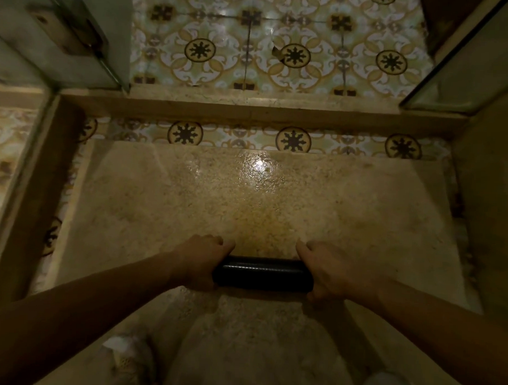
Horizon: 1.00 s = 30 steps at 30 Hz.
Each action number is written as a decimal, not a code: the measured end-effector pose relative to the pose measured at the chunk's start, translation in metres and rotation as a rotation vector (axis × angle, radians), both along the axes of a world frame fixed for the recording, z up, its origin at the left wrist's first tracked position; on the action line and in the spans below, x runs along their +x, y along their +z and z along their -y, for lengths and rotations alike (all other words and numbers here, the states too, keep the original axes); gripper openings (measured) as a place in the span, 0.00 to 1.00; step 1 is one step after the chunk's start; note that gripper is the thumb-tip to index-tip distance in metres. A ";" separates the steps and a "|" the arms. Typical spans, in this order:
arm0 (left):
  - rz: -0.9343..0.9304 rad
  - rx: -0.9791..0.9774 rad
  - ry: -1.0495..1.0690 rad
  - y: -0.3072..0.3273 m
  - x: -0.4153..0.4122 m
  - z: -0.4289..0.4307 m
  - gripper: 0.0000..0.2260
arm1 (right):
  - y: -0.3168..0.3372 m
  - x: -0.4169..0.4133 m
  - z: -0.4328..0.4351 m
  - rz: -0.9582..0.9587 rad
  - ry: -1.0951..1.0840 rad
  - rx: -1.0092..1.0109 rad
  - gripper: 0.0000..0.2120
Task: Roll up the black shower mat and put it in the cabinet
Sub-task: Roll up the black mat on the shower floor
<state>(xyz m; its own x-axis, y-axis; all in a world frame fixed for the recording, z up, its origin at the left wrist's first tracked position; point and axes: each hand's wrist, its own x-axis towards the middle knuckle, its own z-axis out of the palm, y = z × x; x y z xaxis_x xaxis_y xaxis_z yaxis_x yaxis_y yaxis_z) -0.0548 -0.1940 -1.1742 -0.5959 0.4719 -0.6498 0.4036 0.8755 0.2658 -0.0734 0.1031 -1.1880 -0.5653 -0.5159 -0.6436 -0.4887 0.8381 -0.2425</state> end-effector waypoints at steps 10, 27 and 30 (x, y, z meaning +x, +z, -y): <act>-0.193 0.037 0.177 0.177 -0.050 0.026 0.22 | 0.187 -0.039 0.019 -0.249 -0.138 -0.026 0.28; -0.551 0.052 0.132 0.797 -0.146 0.090 0.19 | 0.818 -0.110 0.094 -0.674 -0.329 -0.069 0.29; -0.625 0.093 0.141 0.836 -0.152 0.098 0.18 | 0.861 -0.116 0.101 -0.714 -0.323 -0.032 0.27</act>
